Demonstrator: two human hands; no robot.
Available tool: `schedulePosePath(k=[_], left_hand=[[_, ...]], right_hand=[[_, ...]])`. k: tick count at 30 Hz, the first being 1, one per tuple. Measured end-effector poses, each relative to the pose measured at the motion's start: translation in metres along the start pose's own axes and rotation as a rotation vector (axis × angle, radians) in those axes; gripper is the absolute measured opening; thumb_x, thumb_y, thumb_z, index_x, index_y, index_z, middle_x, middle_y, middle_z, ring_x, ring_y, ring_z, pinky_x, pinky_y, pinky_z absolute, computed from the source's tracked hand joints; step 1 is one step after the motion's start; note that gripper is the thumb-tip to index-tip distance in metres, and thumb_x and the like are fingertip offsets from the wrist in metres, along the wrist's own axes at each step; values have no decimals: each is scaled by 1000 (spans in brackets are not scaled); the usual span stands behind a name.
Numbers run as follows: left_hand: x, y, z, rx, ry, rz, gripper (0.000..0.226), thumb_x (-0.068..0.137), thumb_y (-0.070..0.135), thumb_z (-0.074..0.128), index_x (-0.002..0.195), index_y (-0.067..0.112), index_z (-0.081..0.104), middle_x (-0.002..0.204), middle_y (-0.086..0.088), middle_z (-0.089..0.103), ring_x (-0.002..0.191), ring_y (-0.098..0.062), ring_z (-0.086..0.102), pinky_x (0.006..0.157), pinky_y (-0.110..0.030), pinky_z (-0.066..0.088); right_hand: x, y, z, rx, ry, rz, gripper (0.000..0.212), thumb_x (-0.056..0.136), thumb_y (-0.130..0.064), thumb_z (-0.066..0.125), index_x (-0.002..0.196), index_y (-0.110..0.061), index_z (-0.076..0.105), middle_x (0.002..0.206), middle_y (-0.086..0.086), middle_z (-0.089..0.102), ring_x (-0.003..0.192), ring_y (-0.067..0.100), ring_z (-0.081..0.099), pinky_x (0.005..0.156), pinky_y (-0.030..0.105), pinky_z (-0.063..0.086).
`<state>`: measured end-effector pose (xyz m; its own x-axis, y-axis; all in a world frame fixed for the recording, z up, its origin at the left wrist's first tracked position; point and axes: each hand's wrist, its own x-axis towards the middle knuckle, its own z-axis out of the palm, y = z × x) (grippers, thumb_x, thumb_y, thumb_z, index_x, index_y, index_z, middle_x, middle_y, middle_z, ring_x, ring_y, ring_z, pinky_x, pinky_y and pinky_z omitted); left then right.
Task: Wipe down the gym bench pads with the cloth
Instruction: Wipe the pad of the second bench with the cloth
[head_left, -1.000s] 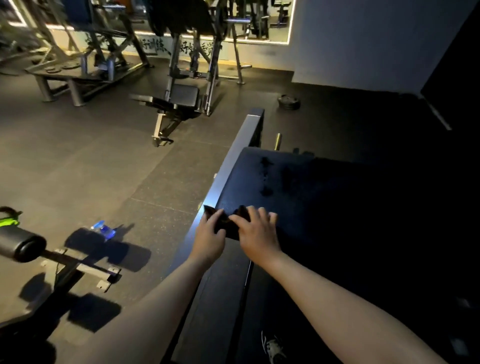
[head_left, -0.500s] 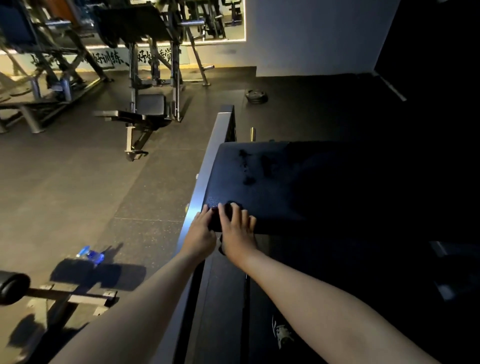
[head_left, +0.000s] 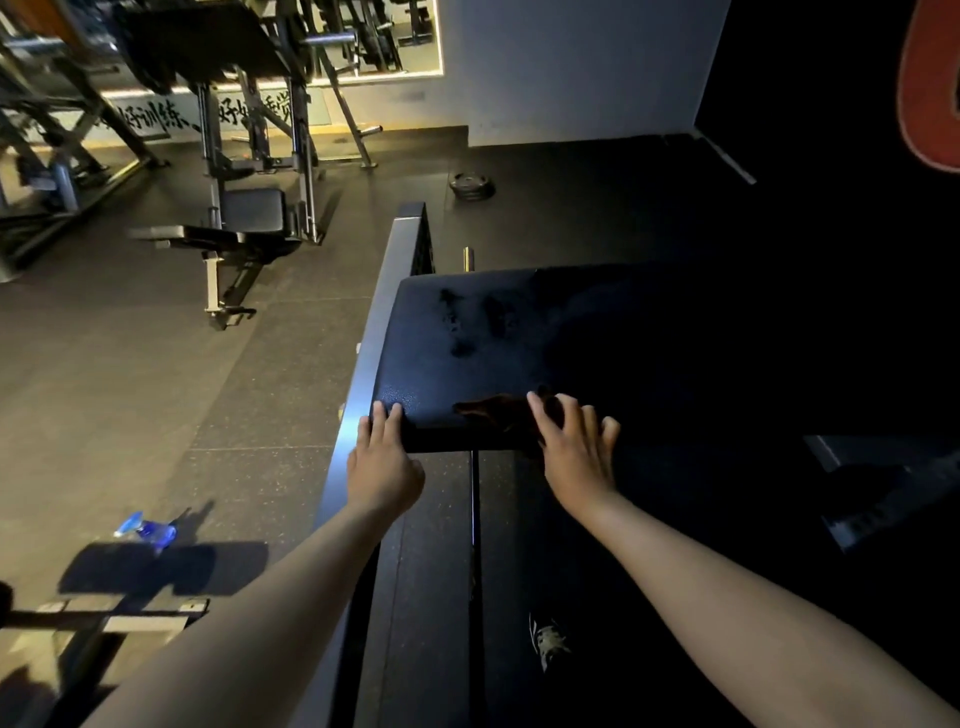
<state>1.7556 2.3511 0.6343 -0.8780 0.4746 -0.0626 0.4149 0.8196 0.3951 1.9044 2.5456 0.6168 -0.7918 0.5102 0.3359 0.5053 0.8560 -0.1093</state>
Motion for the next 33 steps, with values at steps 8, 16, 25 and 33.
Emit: schedulePosePath(k=[8,16,25,33], left_hand=[[-11,7,-2,34,-71,30,84,92,13,53,161,31,10,169,-2,-3,155,-24,-3,120,-46,25],[-13,48,6,9,41,-129,77,90,19,54,158,29,20,168,-11,6,153,-31,6,121,-50,22],[-36,134,47,120,16,62,79,92,31,54,160,34,12,168,-11,4,148,-35,9,121,-44,13],[-37,142,46,-2,-43,-10,79,92,24,54,161,24,15,169,-9,-1,154,-31,-1,125,-39,5]], right_hand=[[27,-96,-15,164,-214,-67,77,89,-5,55,154,-21,17,150,12,24,132,34,28,106,52,21],[24,-49,-15,119,-243,-236,88,85,-4,54,156,-22,5,148,12,16,129,35,23,111,53,17],[-1,89,-20,81,-94,-61,84,77,-11,71,150,-24,31,135,8,30,113,28,33,96,49,30],[7,67,-31,222,-198,105,71,94,-49,45,154,-20,21,148,13,21,128,35,27,105,54,19]])
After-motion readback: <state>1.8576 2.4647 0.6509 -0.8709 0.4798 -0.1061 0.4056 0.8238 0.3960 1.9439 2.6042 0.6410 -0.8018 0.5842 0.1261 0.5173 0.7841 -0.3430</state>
